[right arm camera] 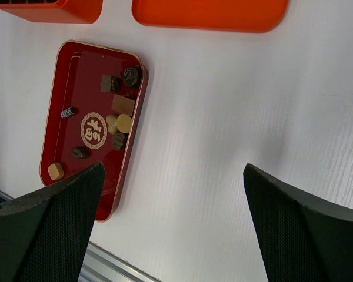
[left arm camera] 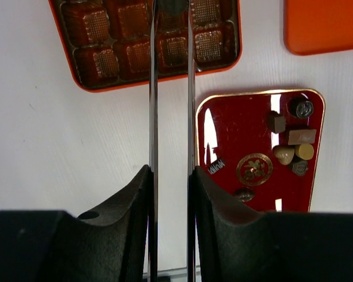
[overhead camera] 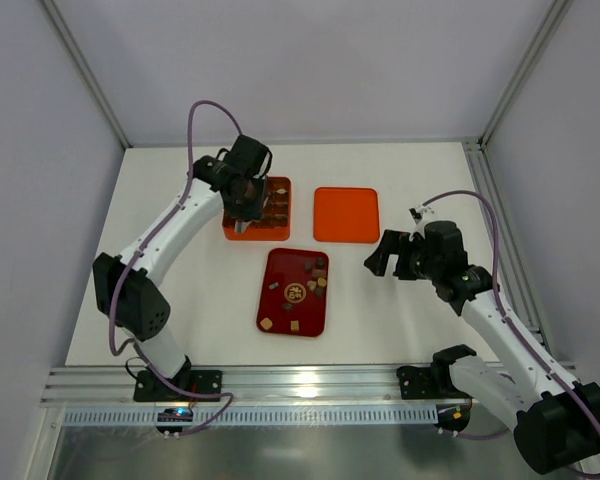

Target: Pack the chocolate

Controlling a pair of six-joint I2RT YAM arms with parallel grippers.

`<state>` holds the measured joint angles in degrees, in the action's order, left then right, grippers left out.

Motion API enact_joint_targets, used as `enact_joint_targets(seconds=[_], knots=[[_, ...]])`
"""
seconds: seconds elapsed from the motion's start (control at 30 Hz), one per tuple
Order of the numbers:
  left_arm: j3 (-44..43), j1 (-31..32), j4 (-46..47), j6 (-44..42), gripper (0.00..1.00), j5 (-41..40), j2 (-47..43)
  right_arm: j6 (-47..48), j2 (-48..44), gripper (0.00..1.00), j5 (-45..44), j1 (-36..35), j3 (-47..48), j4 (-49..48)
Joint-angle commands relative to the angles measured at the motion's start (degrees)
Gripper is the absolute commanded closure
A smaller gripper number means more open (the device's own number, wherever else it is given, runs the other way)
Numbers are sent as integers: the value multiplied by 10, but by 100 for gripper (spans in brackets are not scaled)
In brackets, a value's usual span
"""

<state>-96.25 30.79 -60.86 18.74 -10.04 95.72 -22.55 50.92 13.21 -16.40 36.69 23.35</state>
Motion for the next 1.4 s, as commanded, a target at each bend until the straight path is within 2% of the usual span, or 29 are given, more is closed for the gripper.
enact_joint_targets(seconds=[0.0, 0.27, 0.5, 0.7, 0.9, 1.37], knots=[[-39, -27, 41, -20, 69, 31, 21, 10, 9, 0, 2, -2, 26, -29], [-73, -43, 58, -22, 69, 42, 84, 10, 28, 0, 6, -2, 23, -44], [-78, -49, 63, -21, 68, 35, 104, 10, 35, 0, 9, -2, 22, -52], [-73, -49, 61, -19, 67, 26, 104, 10, 36, 0, 10, -2, 22, -52], [-73, -49, 59, -19, 60, 23, 103, 10, 29, 0, 9, -2, 22, -47], [-85, -51, 55, -9, 61, 11, 50, 8, 24, 0, 14, -2, 24, -45]])
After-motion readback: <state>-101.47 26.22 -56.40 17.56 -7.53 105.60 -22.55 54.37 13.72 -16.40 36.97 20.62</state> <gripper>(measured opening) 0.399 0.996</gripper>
